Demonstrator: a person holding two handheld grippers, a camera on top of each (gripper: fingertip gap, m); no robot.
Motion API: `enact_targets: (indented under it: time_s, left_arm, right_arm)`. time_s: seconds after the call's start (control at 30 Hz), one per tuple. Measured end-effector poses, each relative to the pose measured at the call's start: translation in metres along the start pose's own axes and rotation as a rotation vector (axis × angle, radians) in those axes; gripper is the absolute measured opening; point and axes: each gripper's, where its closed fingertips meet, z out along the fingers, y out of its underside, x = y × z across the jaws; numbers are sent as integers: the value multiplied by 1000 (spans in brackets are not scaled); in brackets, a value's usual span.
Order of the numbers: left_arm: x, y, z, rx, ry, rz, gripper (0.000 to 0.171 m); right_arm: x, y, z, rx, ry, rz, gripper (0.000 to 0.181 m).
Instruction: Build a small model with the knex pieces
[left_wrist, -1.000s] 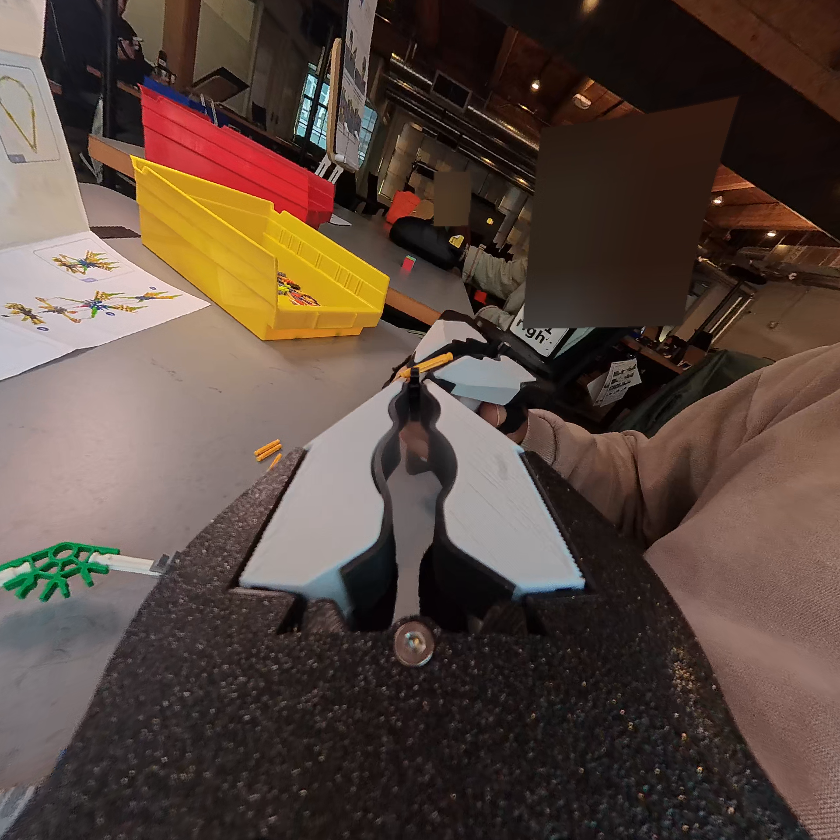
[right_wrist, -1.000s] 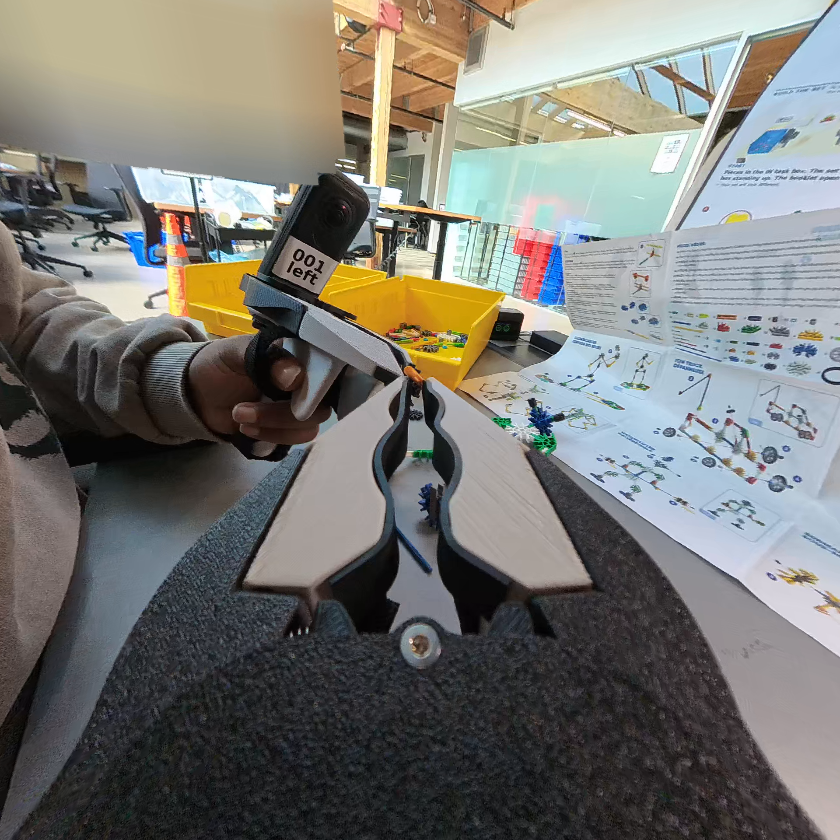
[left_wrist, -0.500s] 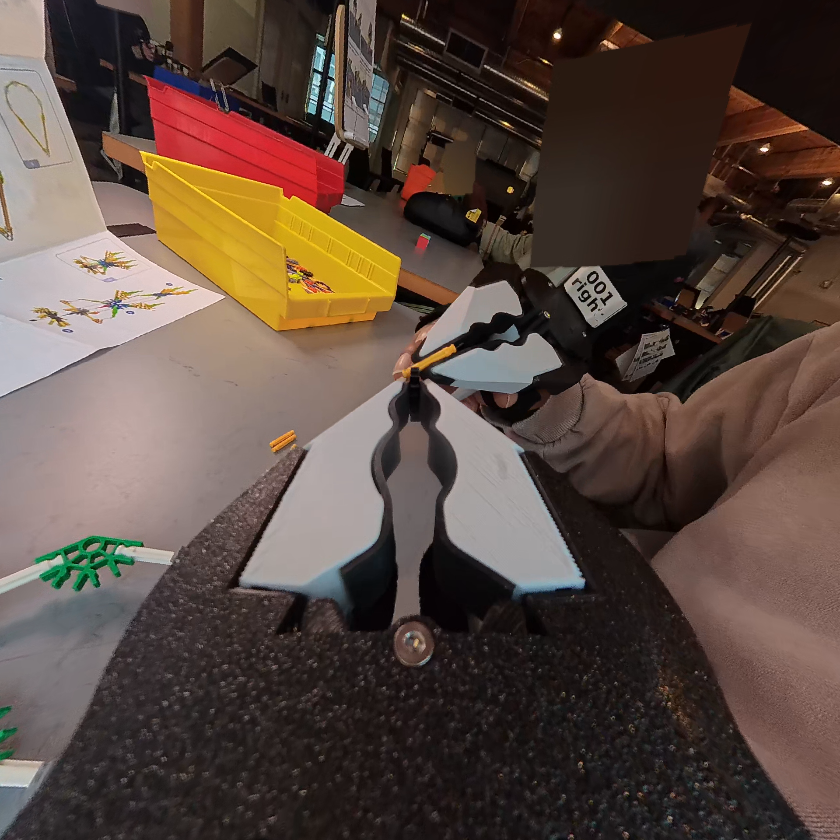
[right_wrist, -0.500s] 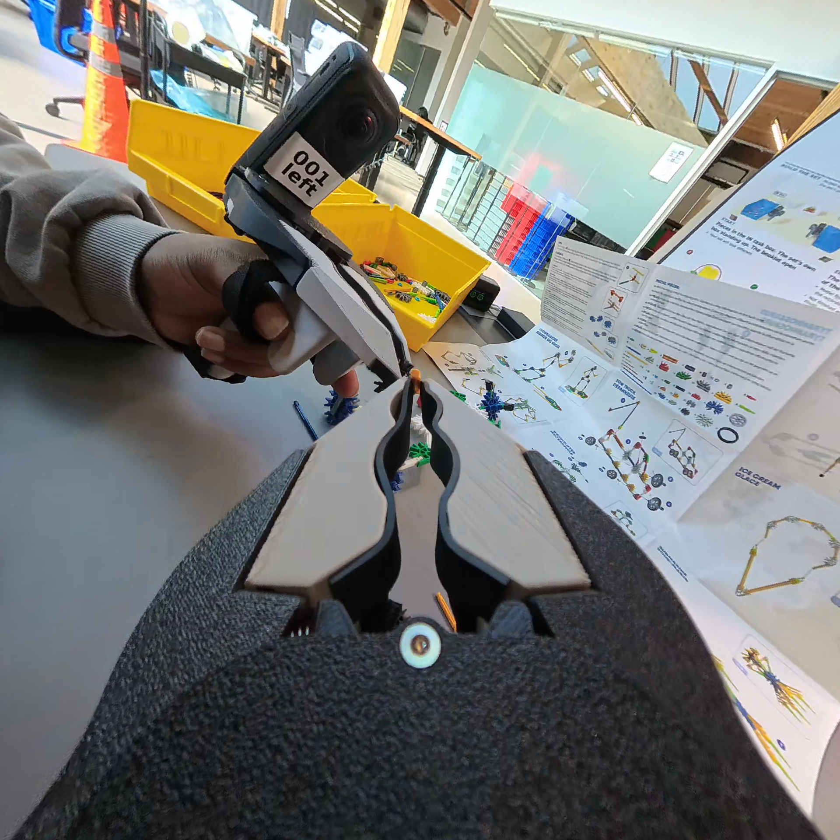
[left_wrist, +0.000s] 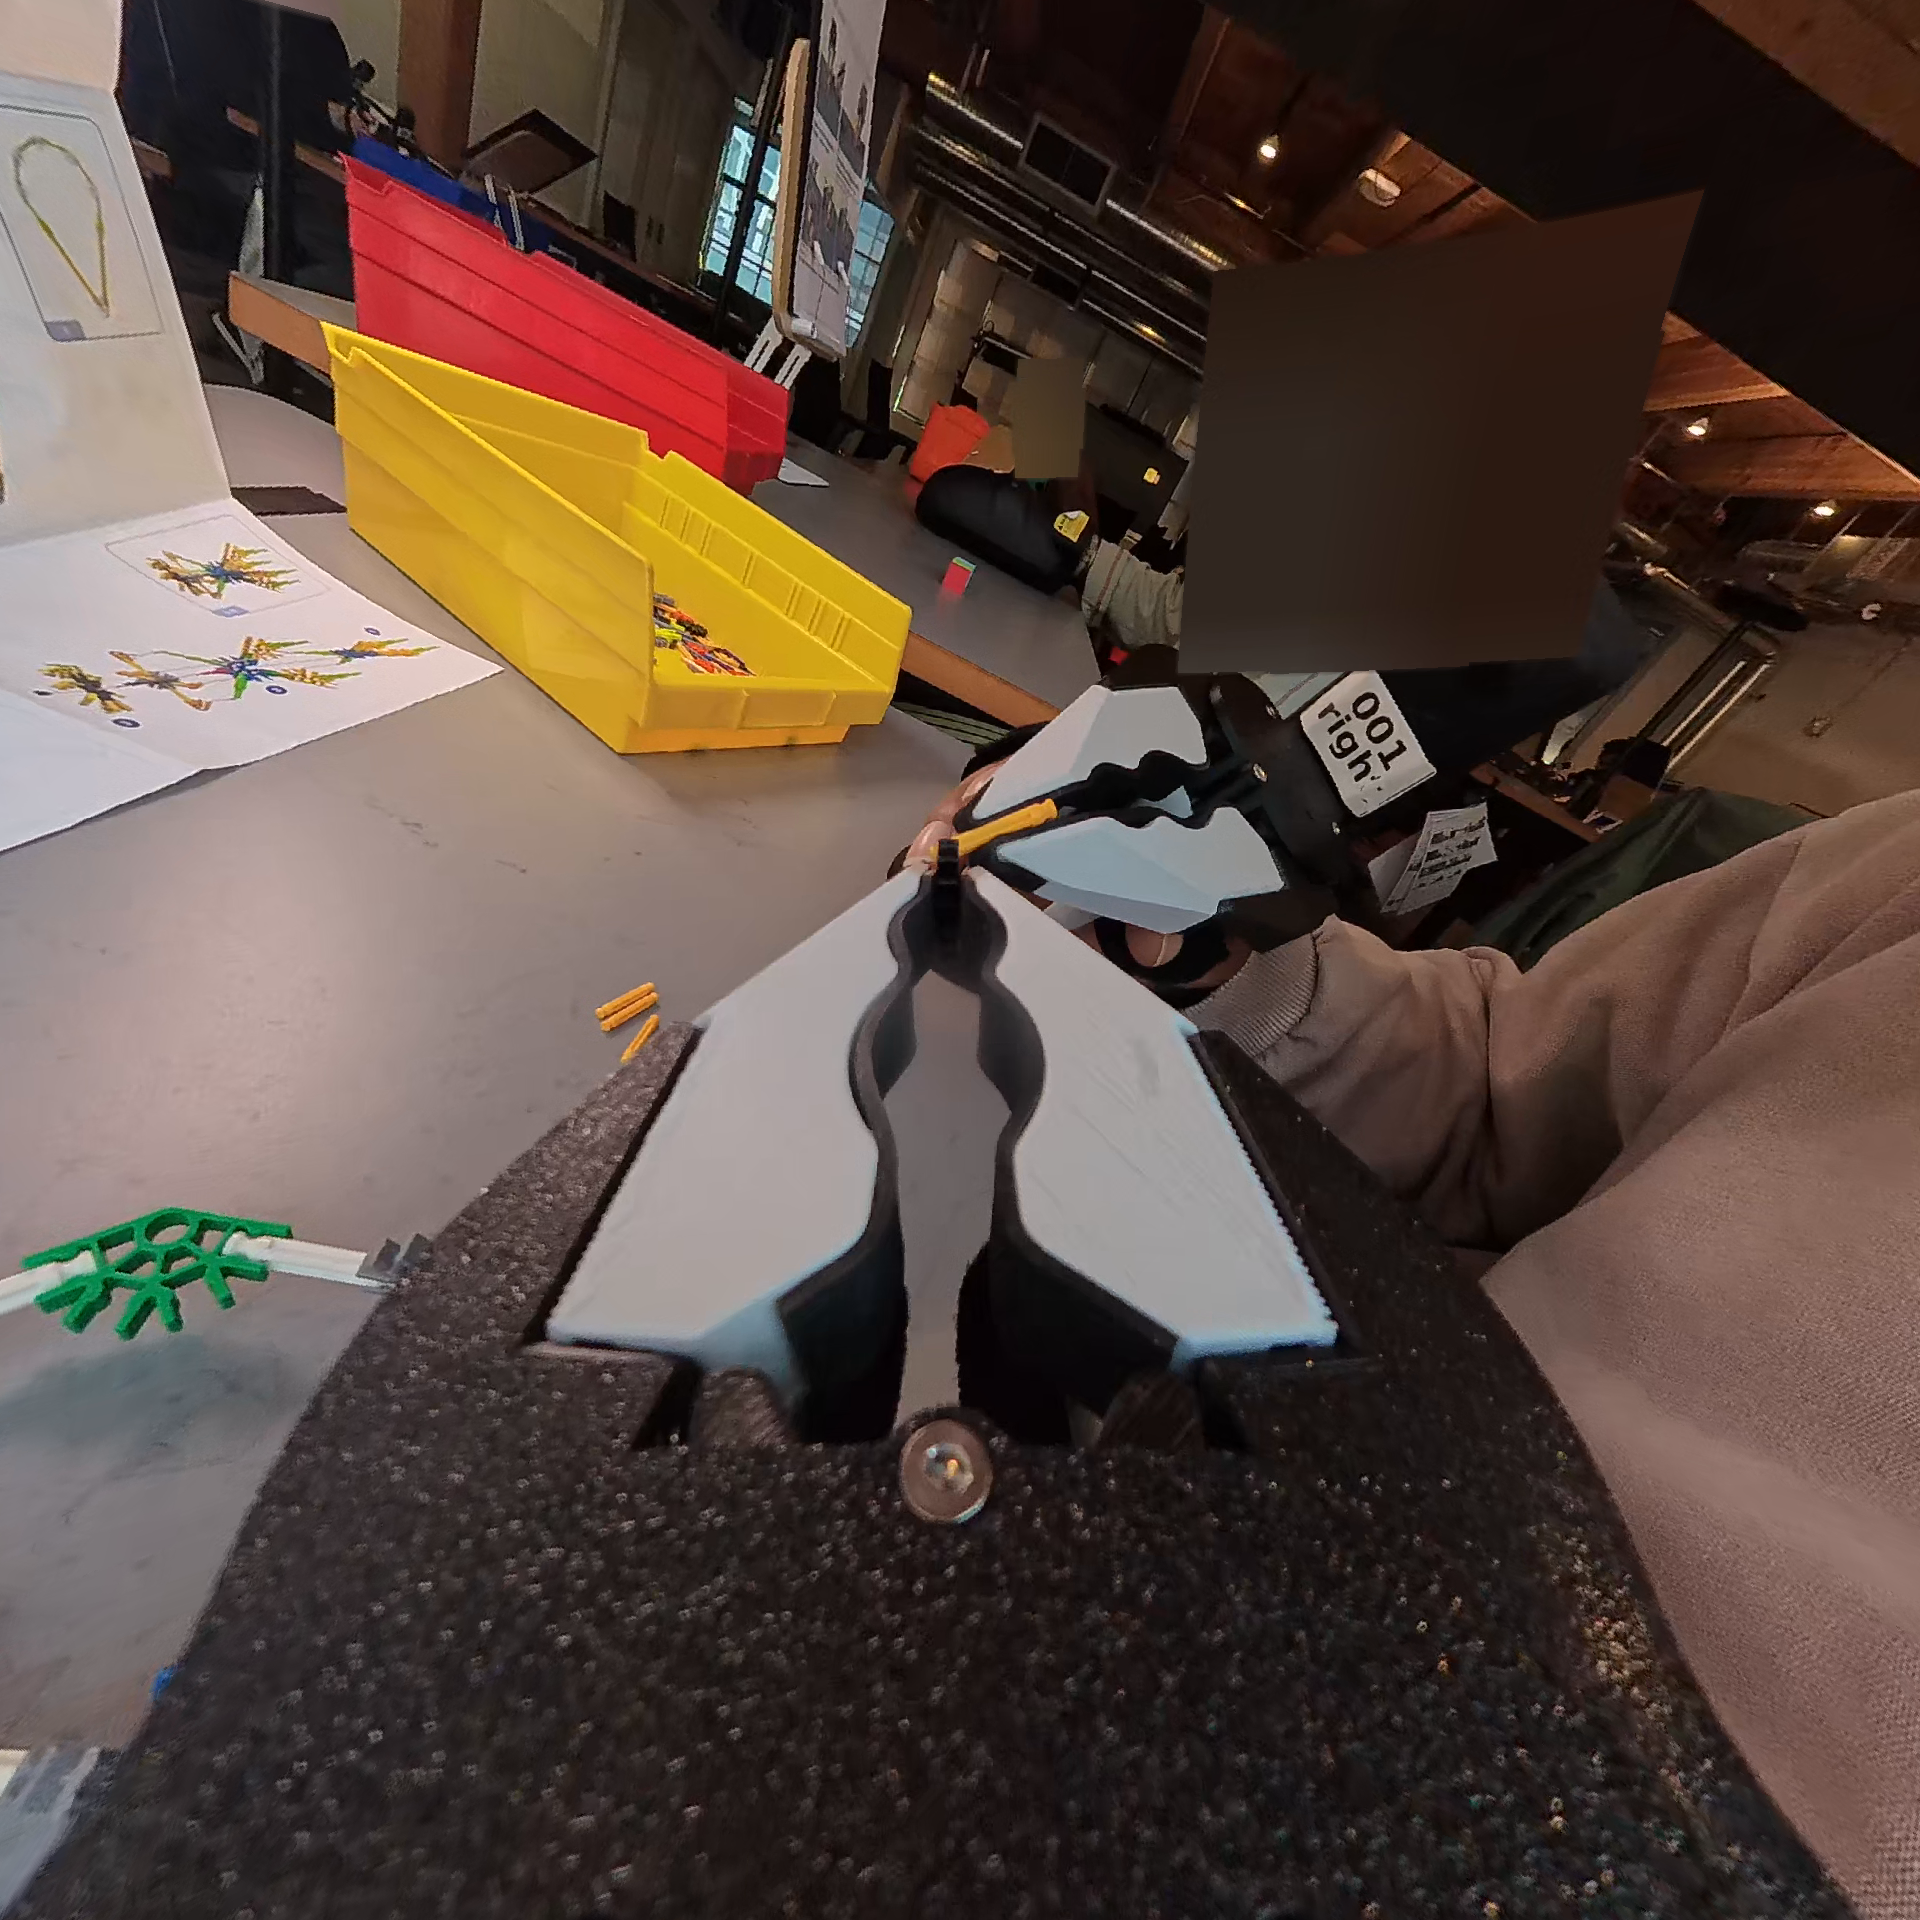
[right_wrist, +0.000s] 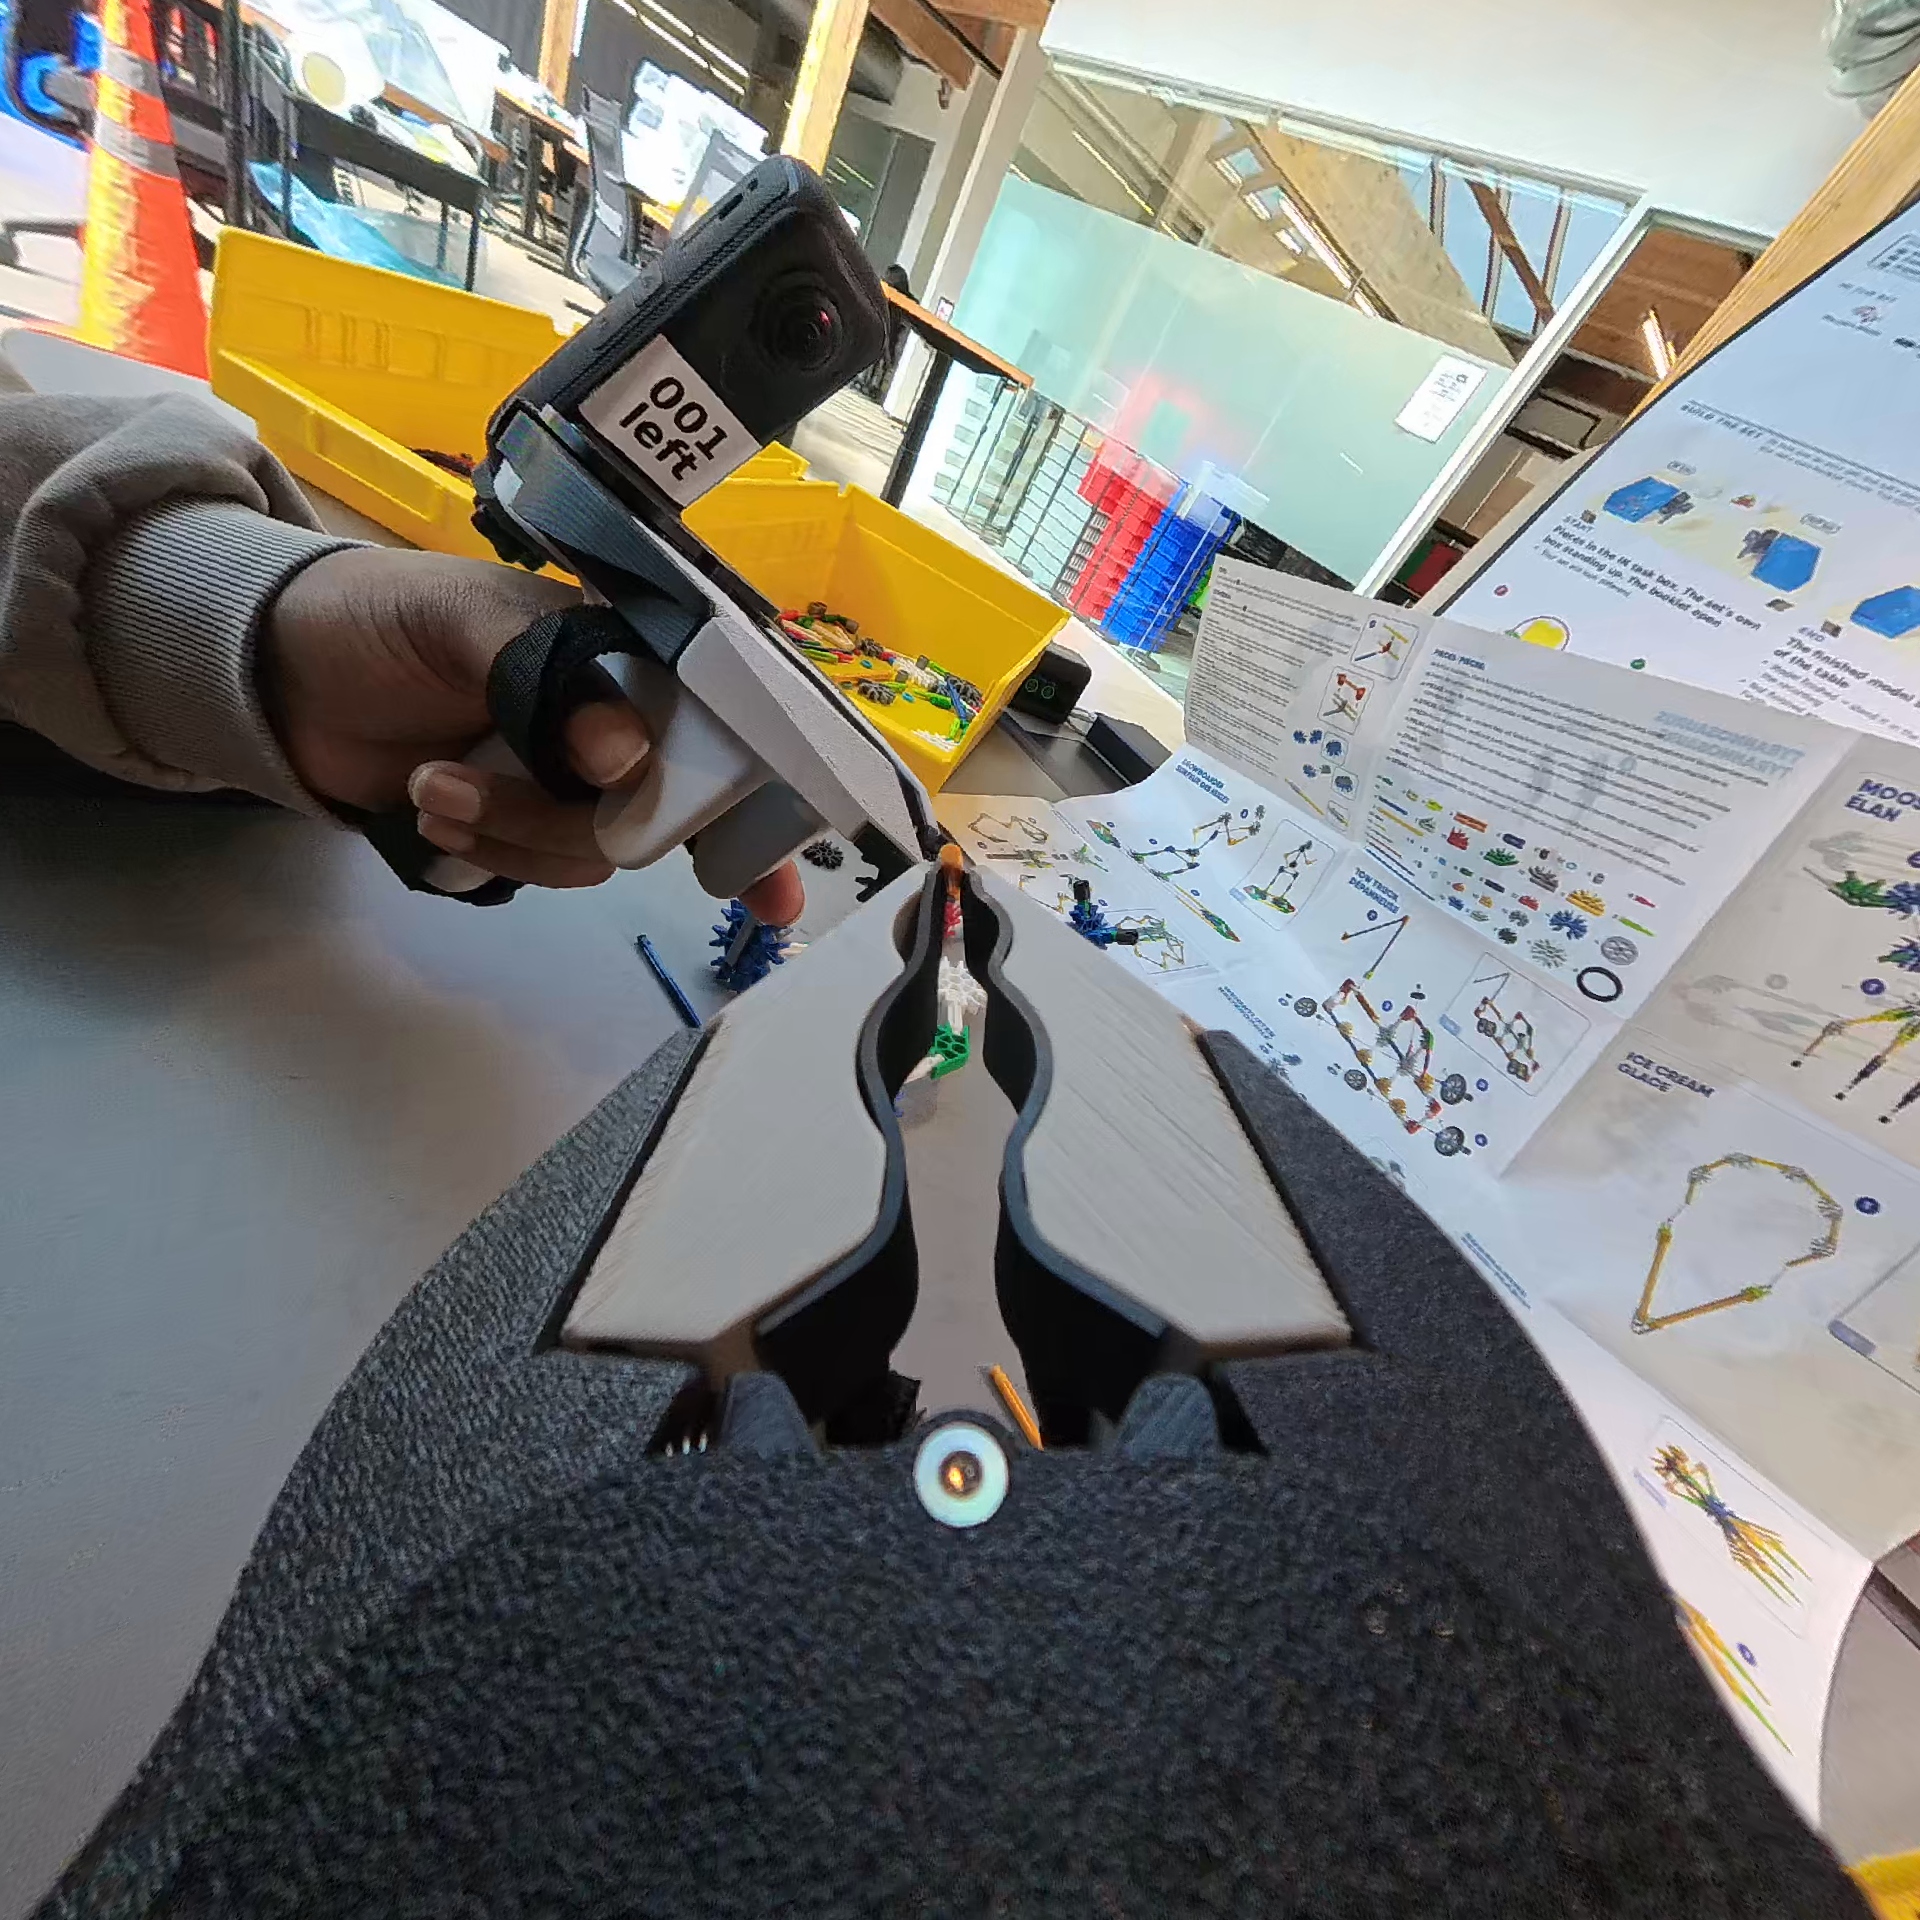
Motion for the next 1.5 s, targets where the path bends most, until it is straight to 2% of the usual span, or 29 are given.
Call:
enact_targets:
  time_s: [0.33, 0.53, 0.83, 0.87, 0.9, 0.93, 0.97, 1.0, 1.03, 1.1, 1.13, 1.27, 1.4, 1.5]
  left_arm:
    - [0, 2, 1, -4, -9, -11, 2]
    - [3, 3, 2, -5, 1, -1, 1]
    - [14, 3, 3, -3, 90, 1, 0]
    - [17, -3, 2, 25, 116, -20, 1]
    - [27, -12, 4, 60, 183, -62, 1]
    - [46, -12, 9, 29, 267, -69, 1]
    - [60, -2, 14, -40, 277, 26, 0]
    - [58, 3, 15, -64, 207, 147, 0]
    - [47, -5, 6, -26, 156, 149, 1]
    - [16, -27, -17, 87, 111, -4, 2]
    - [6, -36, -24, 131, 87, -13, 1]
    - [-3, -45, -32, 144, 52, 27, 2]
    - [-12, -41, -32, 144, 42, -33, 2]
    - [-19, -53, -42, 199, 33, -42, 2]
  right_arm:
    - [-2, 1, -1, 2, 42, 12, 1]
    - [-7, 1, -3, 6, 3, 48, 1]
    - [-17, -2, -11, -5, -111, 89, 1]
    - [-46, -1, -12, -23, -278, 69, 0]
    - [-88, 19, -2, -147, -406, 22, 0]
    - [-111, 33, 11, -172, -385, -184, 0]
    - [-101, 28, 18, -115, -303, -198, 0]
    - [-75, 14, 16, -53, -269, -36, 0]
    - [-54, 9, 11, -41, -242, 7, 0]
    - [-53, 10, 5, -77, -257, -65, 0]
    - [-56, 11, 5, -77, -269, -55, 0]
    - [-44, 15, 4, -32, -236, 79, 0]
    - [-34, 39, 7, -127, -212, 90, 0]
    - [-28, 51, 5, -184, -206, 90, 0]
